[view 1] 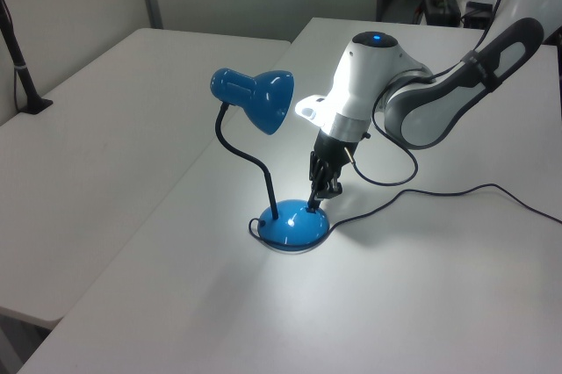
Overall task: Turn off the lamp
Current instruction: 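Press down on the switch button atop the blue lamp base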
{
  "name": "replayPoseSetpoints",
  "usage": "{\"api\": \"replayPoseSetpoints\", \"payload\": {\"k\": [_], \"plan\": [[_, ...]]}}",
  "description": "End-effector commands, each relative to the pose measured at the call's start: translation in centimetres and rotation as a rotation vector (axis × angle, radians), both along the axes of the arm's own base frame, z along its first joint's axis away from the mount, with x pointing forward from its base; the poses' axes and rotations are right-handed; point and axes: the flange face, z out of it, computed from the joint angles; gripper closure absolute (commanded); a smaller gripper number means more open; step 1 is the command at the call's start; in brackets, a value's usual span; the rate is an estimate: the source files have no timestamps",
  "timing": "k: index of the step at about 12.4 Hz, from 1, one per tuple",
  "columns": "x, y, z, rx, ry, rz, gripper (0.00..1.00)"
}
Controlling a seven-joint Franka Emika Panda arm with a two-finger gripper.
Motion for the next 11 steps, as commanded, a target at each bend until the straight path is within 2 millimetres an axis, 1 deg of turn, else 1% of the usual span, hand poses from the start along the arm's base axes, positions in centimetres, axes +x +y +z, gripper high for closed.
{"api": "replayPoseSetpoints", "payload": {"k": [1,2,4,9,10,11], "plan": [[-0.2,0.7,1.8,0.033,-0.020,0.010,1.00],[-0.5,0.7,2.8,0.034,-0.011,0.003,1.00],[-0.7,0.6,3.2,0.023,0.013,0.003,1.00],[-1.2,1.0,1.3,0.013,0.041,0.012,1.00],[-1.1,0.9,0.6,0.010,0.050,0.014,1.00],[-0.9,0.9,0.6,0.010,0.048,0.014,1.00]]}}
